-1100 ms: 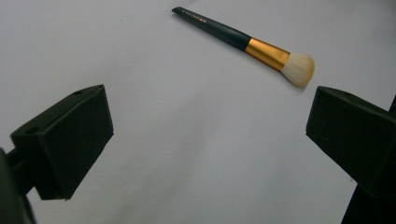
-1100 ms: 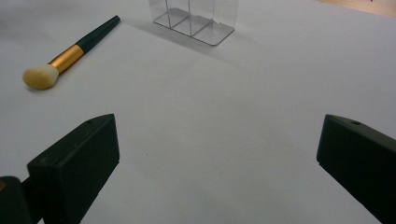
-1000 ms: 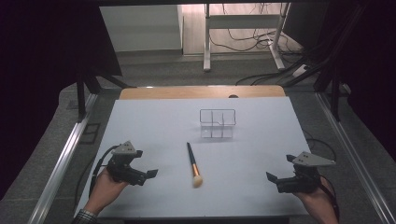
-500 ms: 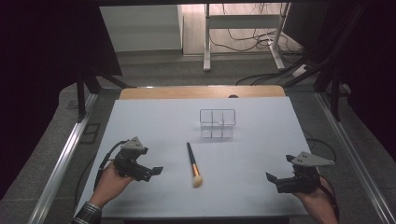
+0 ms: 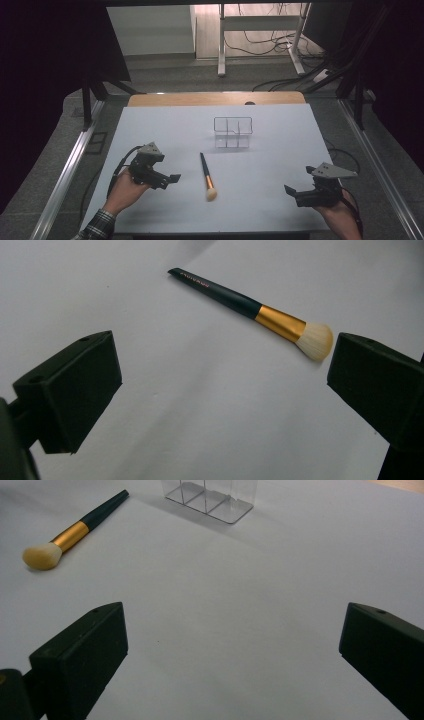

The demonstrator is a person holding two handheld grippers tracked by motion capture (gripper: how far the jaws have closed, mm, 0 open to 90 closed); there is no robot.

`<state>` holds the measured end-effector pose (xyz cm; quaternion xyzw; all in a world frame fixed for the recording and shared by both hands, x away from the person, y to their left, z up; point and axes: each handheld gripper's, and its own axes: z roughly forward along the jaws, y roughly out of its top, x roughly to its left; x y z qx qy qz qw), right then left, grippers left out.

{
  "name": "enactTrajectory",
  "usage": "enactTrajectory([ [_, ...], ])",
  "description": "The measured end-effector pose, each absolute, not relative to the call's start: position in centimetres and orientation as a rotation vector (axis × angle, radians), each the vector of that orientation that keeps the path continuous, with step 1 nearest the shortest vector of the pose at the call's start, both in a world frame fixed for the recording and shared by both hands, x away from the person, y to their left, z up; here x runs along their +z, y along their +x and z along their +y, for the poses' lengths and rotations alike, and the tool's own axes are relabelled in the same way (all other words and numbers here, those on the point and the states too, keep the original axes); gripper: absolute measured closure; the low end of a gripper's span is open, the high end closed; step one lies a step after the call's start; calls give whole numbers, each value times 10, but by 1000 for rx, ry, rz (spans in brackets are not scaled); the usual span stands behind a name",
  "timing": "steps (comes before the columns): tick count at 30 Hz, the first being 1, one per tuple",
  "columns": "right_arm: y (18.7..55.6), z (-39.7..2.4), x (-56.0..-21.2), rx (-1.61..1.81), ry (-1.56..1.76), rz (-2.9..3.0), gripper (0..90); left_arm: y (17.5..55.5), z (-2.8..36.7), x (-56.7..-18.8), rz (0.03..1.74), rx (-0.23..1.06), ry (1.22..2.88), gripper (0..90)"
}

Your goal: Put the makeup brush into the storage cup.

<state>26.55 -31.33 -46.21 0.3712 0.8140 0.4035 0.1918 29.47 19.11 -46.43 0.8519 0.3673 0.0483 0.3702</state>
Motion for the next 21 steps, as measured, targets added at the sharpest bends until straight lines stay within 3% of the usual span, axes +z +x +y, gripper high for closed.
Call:
enactTrajectory([
  [21,265,-313,-462,1128,1037,2291,0,312,167,-460,913,86,2244,9],
])
